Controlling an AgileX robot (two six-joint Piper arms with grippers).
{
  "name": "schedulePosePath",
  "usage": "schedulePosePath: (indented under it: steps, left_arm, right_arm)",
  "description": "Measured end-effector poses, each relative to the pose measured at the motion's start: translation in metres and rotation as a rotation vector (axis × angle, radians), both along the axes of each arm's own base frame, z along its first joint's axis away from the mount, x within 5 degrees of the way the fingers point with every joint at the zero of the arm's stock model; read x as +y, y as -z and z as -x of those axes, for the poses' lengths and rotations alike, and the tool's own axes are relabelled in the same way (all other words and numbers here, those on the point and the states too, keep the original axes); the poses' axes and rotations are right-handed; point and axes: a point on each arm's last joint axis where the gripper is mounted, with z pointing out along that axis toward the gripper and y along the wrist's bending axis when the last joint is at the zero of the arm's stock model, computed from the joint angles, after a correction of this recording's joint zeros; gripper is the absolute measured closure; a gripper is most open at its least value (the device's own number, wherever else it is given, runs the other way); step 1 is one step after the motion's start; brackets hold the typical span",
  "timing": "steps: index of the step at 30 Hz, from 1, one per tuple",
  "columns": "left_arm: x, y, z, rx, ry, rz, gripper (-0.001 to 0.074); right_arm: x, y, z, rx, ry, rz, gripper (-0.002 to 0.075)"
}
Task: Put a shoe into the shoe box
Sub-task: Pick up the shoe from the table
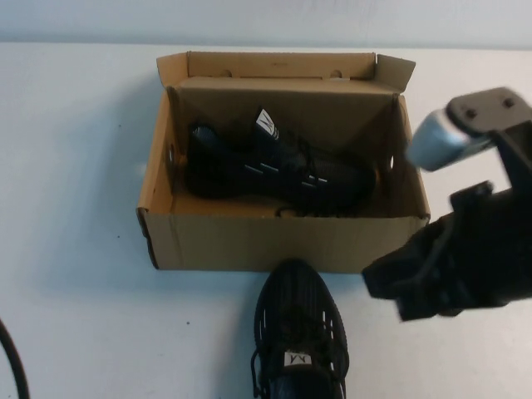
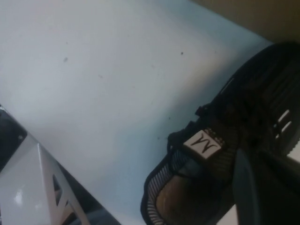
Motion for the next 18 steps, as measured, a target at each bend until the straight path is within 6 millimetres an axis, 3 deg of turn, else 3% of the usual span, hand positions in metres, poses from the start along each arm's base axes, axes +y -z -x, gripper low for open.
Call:
schedulePosePath:
  steps: [5,11,14,18]
  left_arm:
    - [-0.003,0.000,-0.011,0.045,-0.003,-0.015,0.0737]
    - [-0.003,0.000,-0.011,0.053,-0.003,-0.018,0.0737]
    - [-0.003,0.000,-0.011,0.053,-0.001,-0.018,0.0737]
    - [-0.006,0.000,-0.010,0.054,0.036,-0.019,0.0737]
  right_arm:
    - [0.036,0.016,0.019,0.032,0.026,0.102,0.0742]
    - [0.072,0.040,0.037,0.098,0.060,0.191,0.0734]
    - [0.090,0.057,0.038,0.148,0.057,0.220,0.0681]
    - [0.108,0.078,0.035,0.218,0.067,0.244,0.0549]
